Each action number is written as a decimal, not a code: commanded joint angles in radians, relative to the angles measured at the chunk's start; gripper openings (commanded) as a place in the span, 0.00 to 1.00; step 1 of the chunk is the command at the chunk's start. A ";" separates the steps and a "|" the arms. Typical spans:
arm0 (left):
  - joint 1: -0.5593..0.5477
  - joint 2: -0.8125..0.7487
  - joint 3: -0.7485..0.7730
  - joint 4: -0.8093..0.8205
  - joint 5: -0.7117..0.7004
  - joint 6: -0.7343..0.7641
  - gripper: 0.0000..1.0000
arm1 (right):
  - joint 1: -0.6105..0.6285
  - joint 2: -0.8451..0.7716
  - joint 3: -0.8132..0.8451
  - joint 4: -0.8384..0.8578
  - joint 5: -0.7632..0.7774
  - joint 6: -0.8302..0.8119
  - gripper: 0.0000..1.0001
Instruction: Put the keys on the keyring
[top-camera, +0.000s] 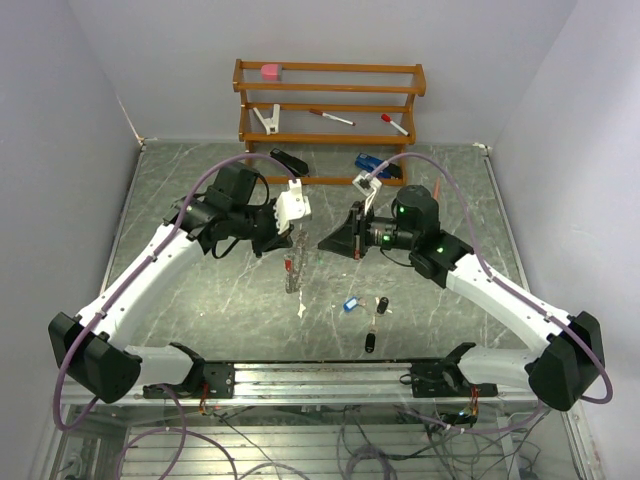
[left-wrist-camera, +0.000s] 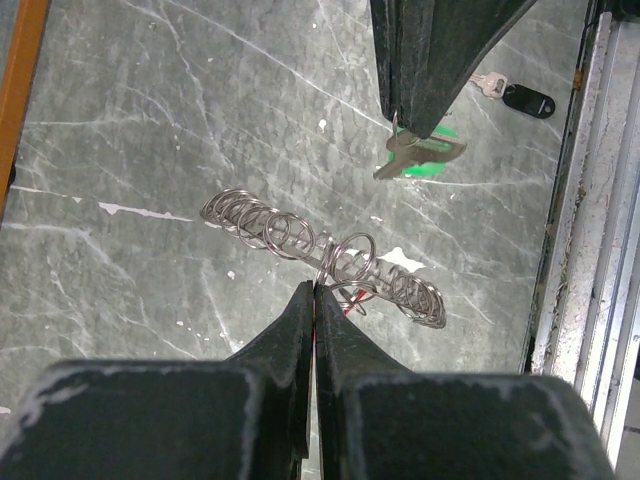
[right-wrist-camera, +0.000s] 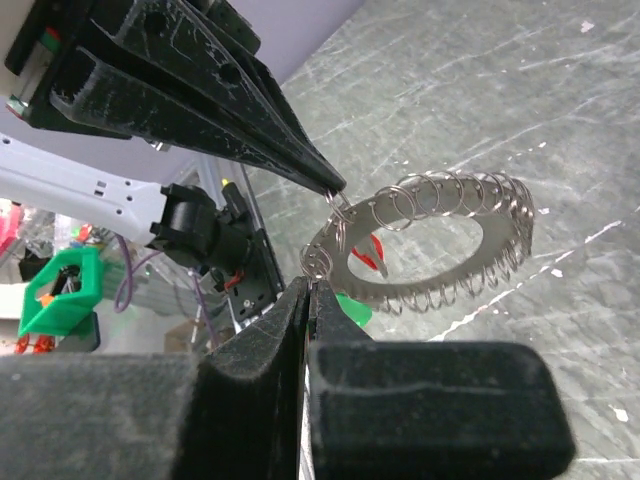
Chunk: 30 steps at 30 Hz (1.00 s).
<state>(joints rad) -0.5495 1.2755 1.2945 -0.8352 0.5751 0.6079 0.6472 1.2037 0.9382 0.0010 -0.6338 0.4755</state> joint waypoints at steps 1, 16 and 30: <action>-0.012 0.000 0.027 0.032 0.001 -0.017 0.07 | 0.005 0.014 0.022 0.054 -0.007 0.061 0.00; -0.013 0.029 0.059 0.035 0.042 -0.078 0.07 | 0.096 0.080 0.141 -0.039 0.222 0.116 0.00; -0.012 0.032 0.073 0.081 0.085 -0.241 0.07 | 0.157 0.118 0.214 -0.157 0.350 0.045 0.00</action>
<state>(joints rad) -0.5541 1.3102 1.3350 -0.8143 0.6216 0.4385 0.7872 1.3060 1.0988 -0.1097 -0.3420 0.5602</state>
